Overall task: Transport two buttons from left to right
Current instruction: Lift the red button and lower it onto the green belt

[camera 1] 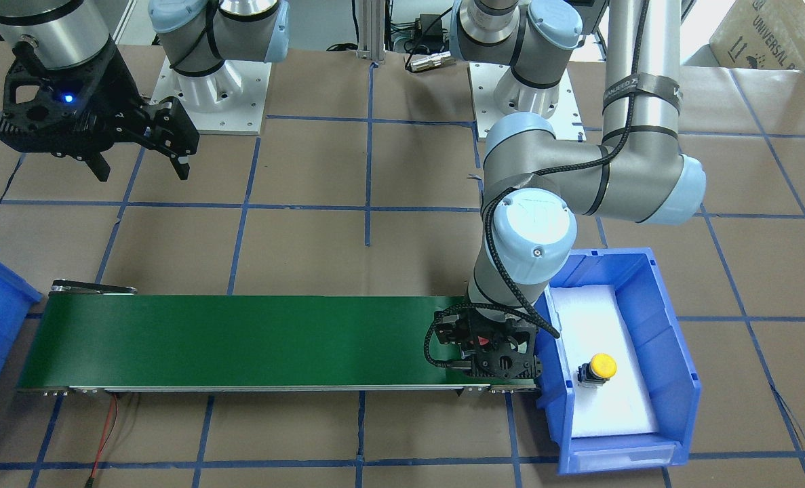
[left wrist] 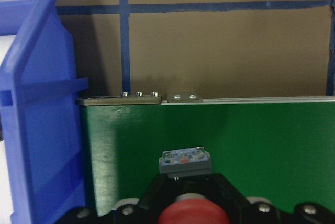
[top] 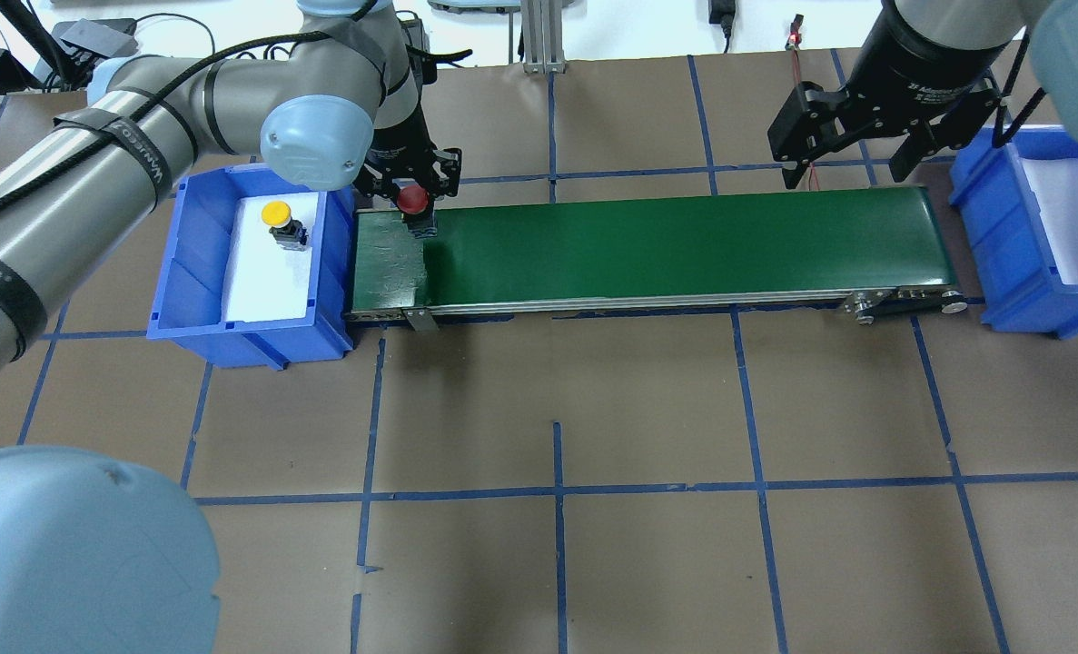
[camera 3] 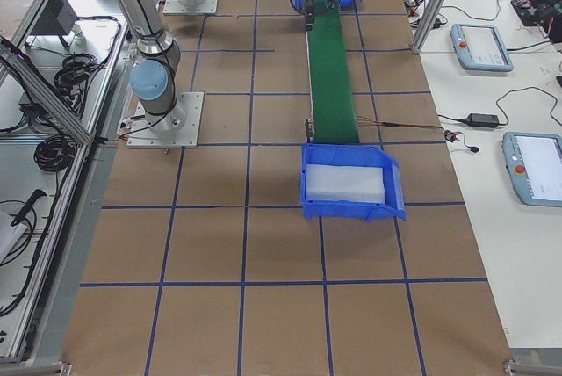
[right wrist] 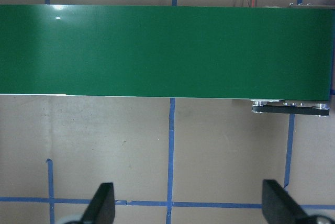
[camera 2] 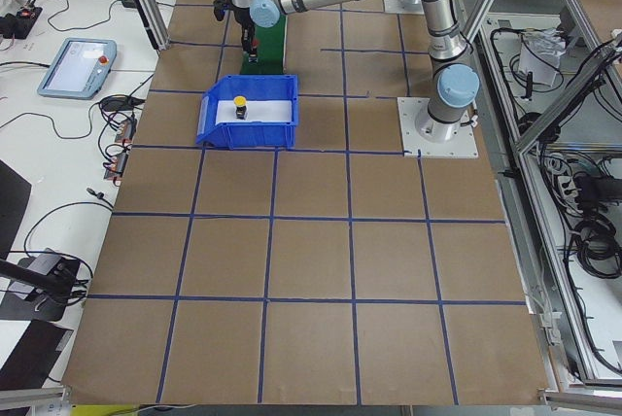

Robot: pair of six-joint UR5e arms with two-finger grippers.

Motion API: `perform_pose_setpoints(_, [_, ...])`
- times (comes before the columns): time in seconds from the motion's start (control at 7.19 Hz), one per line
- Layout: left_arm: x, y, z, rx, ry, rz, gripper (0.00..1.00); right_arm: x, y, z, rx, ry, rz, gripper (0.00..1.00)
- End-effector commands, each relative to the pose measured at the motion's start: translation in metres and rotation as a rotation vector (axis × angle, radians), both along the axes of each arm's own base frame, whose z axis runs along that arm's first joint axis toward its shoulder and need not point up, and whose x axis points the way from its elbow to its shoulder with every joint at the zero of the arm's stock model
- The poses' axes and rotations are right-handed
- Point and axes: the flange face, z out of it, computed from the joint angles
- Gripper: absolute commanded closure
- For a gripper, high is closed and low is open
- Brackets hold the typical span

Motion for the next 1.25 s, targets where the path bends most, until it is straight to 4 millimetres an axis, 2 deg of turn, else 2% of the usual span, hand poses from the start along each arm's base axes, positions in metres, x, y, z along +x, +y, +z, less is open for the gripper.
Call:
perform_pose_setpoints(0.0, [-0.005, 0.002, -0.010, 0.016, -0.002, -0.005, 0.68, 0.004, 0.001, 0.004, -0.011, -0.002, 0.001, 0.00])
perform_pose_setpoints(0.14, [-0.006, 0.001, -0.020, 0.031, -0.004, -0.005, 0.67, 0.004, 0.001, 0.004, -0.009, -0.002, 0.004, 0.00])
perform_pose_setpoints(0.28, [-0.008, 0.003, -0.024, 0.039, -0.007, -0.008, 0.40, 0.006, 0.002, 0.008, -0.018, -0.002, 0.000, 0.00])
perform_pose_setpoints(0.42, [-0.009, 0.002, -0.029, 0.045, -0.009, -0.010, 0.32, 0.006, 0.002, 0.007, -0.014, -0.002, 0.004, 0.00])
perform_pose_setpoints(0.56, [-0.009, -0.003, -0.017, 0.023, -0.004, -0.010, 0.13, 0.006, 0.001, 0.007, -0.015, -0.002, 0.007, 0.00])
perform_pose_setpoints(0.7, [-0.006, -0.001, -0.002, 0.007, -0.001, -0.005, 0.01, 0.006, 0.001, 0.007, -0.014, 0.000, 0.012, 0.00])
perform_pose_setpoints(0.83, [-0.002, 0.007, 0.020, 0.016, -0.003, -0.001, 0.00, 0.006, 0.002, 0.007, -0.014, 0.000, 0.012, 0.00])
perform_pose_setpoints(0.97, [0.009, 0.013, 0.051, -0.001, -0.009, 0.013, 0.00, 0.006, 0.001, 0.006, -0.012, 0.000, 0.014, 0.00])
perform_pose_setpoints(1.11, [0.044, 0.000, 0.067, -0.028, -0.003, 0.066, 0.00, 0.005, 0.001, 0.006, -0.014, 0.002, 0.013, 0.00])
